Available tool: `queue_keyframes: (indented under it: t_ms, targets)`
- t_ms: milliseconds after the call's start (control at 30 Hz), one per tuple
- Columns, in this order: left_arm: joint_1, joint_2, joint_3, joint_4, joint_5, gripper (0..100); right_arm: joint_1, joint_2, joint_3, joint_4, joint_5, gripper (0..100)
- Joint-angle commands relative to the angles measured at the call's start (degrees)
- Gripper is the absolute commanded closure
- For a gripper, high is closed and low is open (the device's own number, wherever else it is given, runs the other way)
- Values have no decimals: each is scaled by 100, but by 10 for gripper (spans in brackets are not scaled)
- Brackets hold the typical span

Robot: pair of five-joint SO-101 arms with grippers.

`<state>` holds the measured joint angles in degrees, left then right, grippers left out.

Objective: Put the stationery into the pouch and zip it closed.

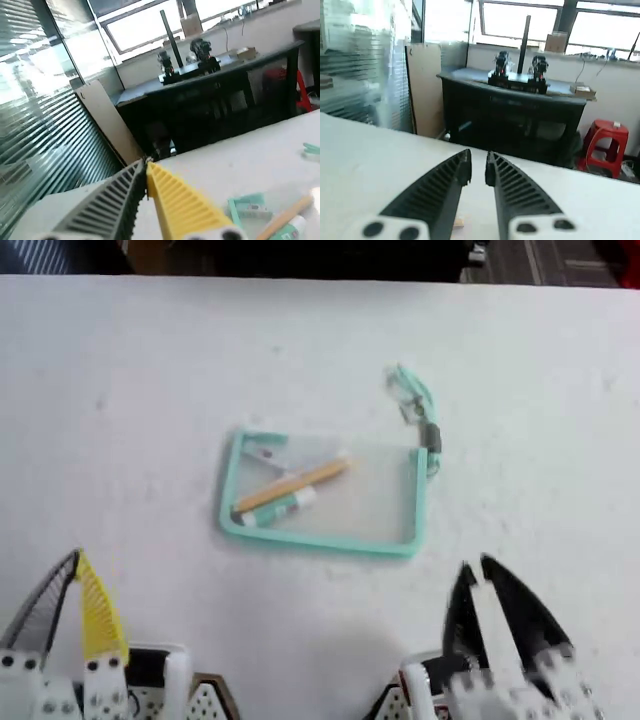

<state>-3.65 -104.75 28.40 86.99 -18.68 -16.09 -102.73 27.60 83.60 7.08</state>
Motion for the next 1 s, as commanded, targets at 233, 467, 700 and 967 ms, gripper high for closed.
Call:
queue_keyframes:
  t_ms: [233, 467, 700, 967]
  targets:
    - [-66, 75, 2857, -1204, 26, 976, -40, -57, 2400, -1341, 26, 950]
    - [-224, 75, 4958, -2022, 70, 976, -40, -57, 4220, -2492, 26, 950]
    - [-224, 75, 6681, -3279, 79, 976, 681, -57, 5908, -4004, 26, 950]
    - [-180, 110, 6857, -3385, 1073, 976, 1226, 13, 6927, -4954, 26, 950]
